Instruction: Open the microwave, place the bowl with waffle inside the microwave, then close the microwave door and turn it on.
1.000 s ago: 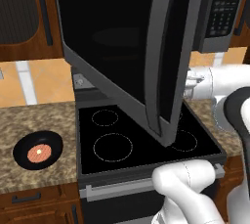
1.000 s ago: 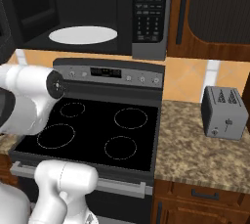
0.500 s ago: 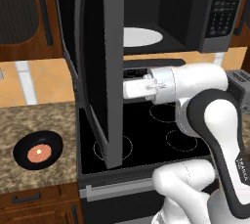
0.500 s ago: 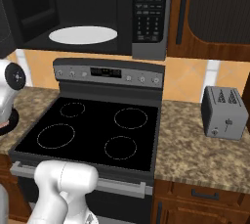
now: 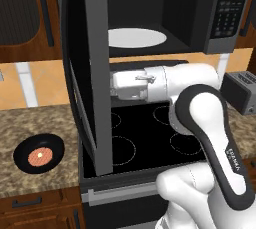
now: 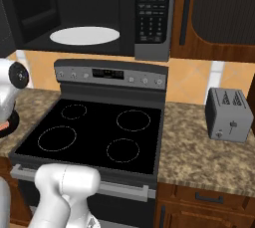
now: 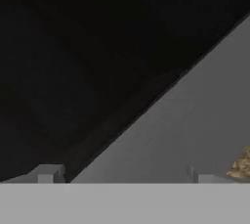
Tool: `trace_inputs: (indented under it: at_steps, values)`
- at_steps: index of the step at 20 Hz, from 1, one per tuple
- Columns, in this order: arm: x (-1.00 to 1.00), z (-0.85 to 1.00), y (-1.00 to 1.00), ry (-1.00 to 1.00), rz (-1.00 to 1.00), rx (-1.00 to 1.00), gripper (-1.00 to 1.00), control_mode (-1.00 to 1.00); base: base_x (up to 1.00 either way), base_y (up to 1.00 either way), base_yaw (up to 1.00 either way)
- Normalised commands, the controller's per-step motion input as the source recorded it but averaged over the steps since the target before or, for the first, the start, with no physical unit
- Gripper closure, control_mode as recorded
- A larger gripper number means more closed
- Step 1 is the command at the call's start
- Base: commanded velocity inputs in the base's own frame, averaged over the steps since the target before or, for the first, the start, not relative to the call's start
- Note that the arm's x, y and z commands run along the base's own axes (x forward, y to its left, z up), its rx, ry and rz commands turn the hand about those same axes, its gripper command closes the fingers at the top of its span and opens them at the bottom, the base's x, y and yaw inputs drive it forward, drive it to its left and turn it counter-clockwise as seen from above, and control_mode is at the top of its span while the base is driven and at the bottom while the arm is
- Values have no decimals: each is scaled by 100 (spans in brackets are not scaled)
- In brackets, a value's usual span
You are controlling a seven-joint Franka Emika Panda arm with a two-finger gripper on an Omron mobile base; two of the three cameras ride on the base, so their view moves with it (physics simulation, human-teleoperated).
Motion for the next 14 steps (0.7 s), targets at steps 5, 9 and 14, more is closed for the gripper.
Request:
trace_inputs:
  at_steps: [5, 9, 14]
  values:
    - [61, -55, -73, 52, 0, -4, -100, -100, 0, 0, 0]
    - [59, -99, -30, 28, -1, -15, -100, -100, 0, 0, 0]
    - [66, -98, 6, 18, -1, -39, -100, -100, 0, 0, 0]
